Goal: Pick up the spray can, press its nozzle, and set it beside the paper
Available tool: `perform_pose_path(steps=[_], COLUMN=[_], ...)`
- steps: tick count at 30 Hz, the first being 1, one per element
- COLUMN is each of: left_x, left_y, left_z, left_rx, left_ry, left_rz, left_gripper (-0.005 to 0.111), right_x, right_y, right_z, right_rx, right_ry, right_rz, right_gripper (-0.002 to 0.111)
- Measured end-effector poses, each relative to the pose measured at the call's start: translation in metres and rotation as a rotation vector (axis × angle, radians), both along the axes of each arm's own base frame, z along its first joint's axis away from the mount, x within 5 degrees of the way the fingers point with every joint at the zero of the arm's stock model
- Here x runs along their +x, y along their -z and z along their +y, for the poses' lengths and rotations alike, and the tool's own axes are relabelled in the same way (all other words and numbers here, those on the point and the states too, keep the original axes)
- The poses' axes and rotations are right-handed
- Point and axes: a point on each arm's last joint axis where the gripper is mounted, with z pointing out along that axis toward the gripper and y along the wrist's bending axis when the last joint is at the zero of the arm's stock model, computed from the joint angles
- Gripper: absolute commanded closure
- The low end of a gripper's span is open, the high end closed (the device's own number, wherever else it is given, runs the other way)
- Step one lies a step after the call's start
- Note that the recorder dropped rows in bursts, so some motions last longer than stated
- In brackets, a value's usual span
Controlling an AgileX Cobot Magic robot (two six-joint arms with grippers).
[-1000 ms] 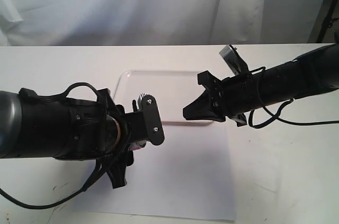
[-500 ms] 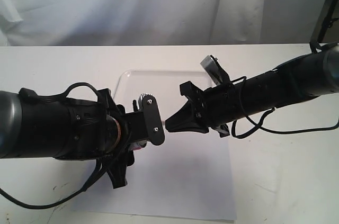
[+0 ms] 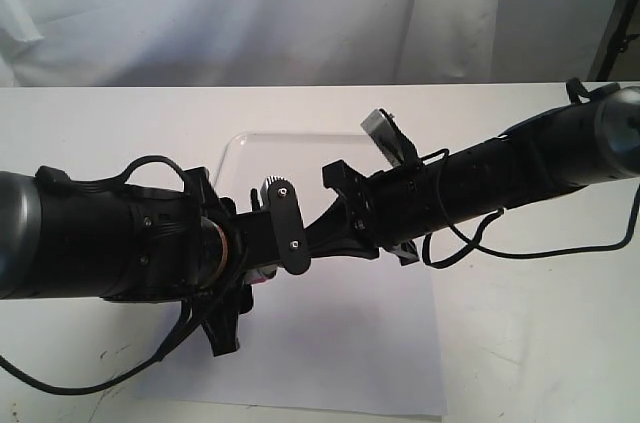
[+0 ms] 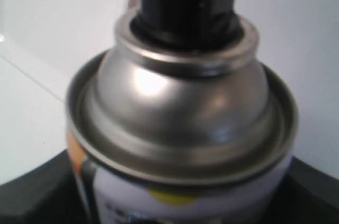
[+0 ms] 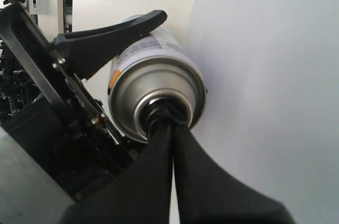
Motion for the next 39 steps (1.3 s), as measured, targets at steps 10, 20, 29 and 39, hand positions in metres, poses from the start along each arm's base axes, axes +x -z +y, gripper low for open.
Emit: perform_pose_path(steps=[10,20,29,39], left_x=[0.0,0.0,0.0,0.0], left_y=[0.0,0.0,0.0,0.0], left_z=[-0.0003,-0.0011,-0.0011,-0.0007], left_rx=[-0.002,-0.008,-0.008,-0.009], left_ry=[0.003,0.01,0.01,0.0], left_rz=[0.0,0.0,0.0,0.0], left_gripper=[0.107,0.107,0.107,0.107], right_x=[-0.0002,-0.0002,-0.0002,0.0058], right_y=[-0.0001,-0.0001,-0.0001,-0.0006], right_z=[0.0006,0.0006,0.0006,-0.006], right_rx=[0.001,0.001,0.001,-0.04], right_ry=[0.0,-0.001,-0.003,0.038], right_rz=[0.0,-0.001,-0.003,-0.06], right_gripper=[0.108,0.108,0.108,0.108])
